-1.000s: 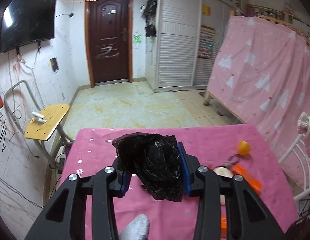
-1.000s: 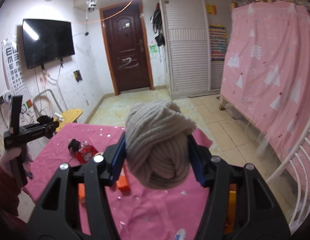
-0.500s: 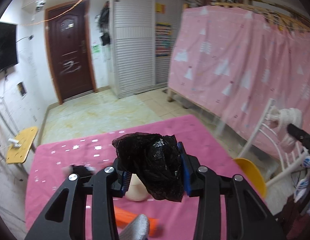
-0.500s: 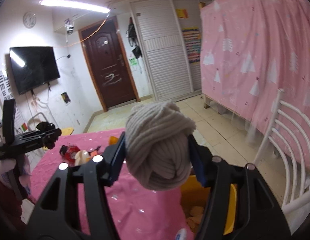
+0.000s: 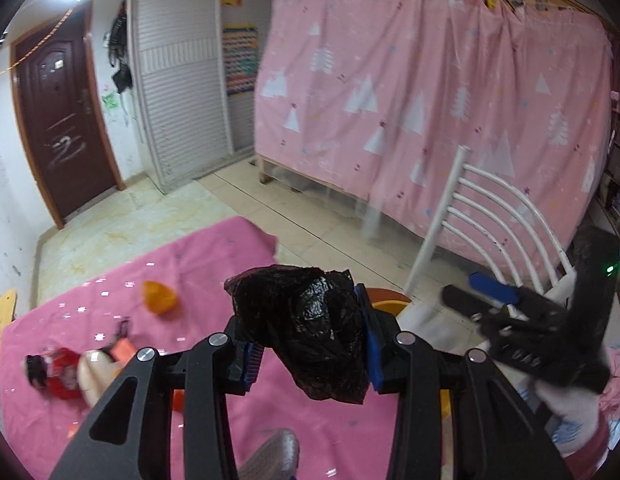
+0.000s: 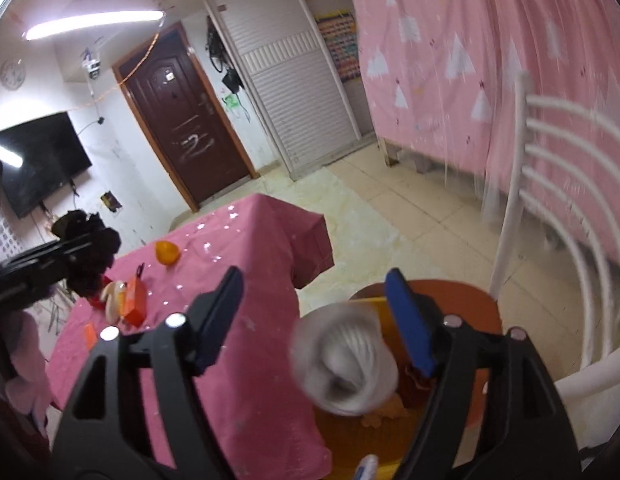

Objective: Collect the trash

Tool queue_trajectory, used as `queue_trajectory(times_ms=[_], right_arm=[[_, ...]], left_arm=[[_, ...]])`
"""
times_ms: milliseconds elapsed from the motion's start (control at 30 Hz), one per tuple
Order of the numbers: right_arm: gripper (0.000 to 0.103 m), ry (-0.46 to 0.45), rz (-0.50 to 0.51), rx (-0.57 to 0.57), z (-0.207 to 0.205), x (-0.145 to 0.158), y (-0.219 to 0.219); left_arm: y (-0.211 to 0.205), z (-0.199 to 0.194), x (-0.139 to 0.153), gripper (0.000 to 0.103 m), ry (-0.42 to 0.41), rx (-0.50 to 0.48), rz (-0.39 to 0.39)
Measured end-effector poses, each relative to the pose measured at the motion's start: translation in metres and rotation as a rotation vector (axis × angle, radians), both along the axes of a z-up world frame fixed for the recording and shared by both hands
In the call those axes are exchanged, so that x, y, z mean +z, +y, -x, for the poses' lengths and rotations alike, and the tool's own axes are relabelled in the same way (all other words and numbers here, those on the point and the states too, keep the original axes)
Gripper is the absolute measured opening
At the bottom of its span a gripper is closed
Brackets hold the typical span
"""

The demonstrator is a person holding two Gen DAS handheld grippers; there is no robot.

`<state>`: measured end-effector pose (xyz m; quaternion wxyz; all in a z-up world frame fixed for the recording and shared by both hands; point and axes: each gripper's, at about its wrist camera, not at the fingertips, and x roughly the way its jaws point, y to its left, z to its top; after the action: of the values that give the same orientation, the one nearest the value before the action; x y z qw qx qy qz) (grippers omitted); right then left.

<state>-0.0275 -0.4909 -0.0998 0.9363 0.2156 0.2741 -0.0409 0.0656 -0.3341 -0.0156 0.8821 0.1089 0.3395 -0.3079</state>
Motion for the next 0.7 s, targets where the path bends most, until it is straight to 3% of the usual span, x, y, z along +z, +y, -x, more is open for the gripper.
queue_trajectory(times_ms=[200,300,333,467,700], right_arm=[[0.071,-0.021,-0.039,-0.052,0.015,-0.007,-0.025],[0.076,-0.04,-0.058,-0.08,0.022,-0.004,-0.038],[0.076,-0.048,-0.061,-0.089,0.025,-0.003,-0.043],[0.076,-0.062,-0.066,-0.104,0.03,0.001,-0.05],[0.078,-0.065,-0.059,-0.081,0.027,0.002,-0.042]], left_arm=[[-0.039,-0.003,-0.015,0.033,0.036,-0.031,-0.023],[-0.054,-0.004,-0.022,0.034,0.06,-0.045,-0.026],[-0.061,-0.004,-0.024,0.036,0.071,-0.052,-0.027],[-0.075,-0.003,-0.027,0.068,0.094,-0.073,-0.011],[-0.069,0.0,-0.024,0.07,0.086,-0.066,-0.008]])
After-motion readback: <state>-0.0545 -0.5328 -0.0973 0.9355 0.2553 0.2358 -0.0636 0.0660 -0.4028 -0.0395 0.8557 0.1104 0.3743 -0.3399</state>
